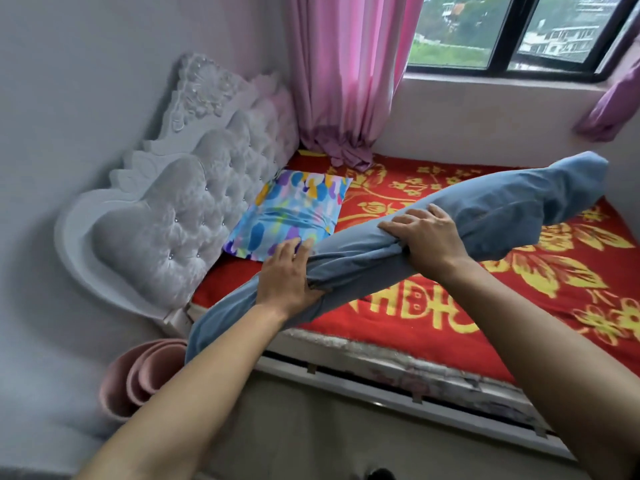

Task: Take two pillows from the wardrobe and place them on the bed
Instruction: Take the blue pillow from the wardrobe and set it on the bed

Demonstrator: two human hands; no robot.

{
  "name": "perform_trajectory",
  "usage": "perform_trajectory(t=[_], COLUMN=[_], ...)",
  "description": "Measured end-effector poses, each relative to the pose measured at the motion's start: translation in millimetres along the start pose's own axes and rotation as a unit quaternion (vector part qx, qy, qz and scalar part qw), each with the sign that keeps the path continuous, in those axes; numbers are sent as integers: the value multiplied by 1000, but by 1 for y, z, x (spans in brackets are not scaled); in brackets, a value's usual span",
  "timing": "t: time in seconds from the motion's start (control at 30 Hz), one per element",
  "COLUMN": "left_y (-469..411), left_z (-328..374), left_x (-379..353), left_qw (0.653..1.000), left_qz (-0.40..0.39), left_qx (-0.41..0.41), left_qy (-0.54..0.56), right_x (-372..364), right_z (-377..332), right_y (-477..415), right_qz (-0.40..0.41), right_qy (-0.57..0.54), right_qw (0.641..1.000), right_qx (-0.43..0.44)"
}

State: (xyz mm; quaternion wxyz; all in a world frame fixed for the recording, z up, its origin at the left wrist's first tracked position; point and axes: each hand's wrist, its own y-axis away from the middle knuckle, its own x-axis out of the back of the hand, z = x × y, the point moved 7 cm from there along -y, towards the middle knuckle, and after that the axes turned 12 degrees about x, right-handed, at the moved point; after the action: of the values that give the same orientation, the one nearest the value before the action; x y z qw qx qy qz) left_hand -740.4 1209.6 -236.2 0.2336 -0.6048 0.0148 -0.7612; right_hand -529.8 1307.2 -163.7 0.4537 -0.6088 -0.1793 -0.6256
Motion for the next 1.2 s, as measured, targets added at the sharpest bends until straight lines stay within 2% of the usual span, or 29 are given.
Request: perform_trajectory(t=[0.1,0.17,0.27,0.4,0.53,0.73,0.83,0.9,0.93,1.0,1.07,1.13,1.2], left_y=[-39,-65,-114,-187,-254,-332,-377,-411,-428,-463,-494,-519,-539], left_z=[-30,-41,-48,-54,-72,-110,-122,-127,-129,-135,-147,-163,-177], left_x=[-38,-62,-82,-100,-113,-135,-150,-162,-167,-177,-187,-202,-216], left_qw=[993,988,994,995,993,989,986,979,973,958,938,906,863], left_qz=[-97,-138,-102,-87,-85,-93,-102,-118,-128,-144,-162,-182,-194], left_qx=[58,65,41,32,64,113,122,136,144,156,179,206,238], left_qy=[13,23,-29,-48,-59,-9,39,96,129,191,249,323,401], right_x=[-32,-60,-108,-170,-216,-256,-264,-262,-262,-270,-296,-338,-386], right_z=[14,27,57,102,129,147,159,177,190,212,217,201,174], right_y=[-39,-66,-113,-180,-246,-331,-368,-388,-395,-399,-396,-388,-380], right_qz=[2,-3,-16,-51,-56,-51,-22,27,49,74,88,76,40], right_qy=[-8,-22,-55,-118,-149,-125,-90,-73,-71,-83,-161,-260,-333], right_qw=[1000,1000,998,992,987,991,996,996,990,956,894,823,766], right_qx=[10,18,12,-10,-13,8,5,-50,-114,-273,-409,-500,-549])
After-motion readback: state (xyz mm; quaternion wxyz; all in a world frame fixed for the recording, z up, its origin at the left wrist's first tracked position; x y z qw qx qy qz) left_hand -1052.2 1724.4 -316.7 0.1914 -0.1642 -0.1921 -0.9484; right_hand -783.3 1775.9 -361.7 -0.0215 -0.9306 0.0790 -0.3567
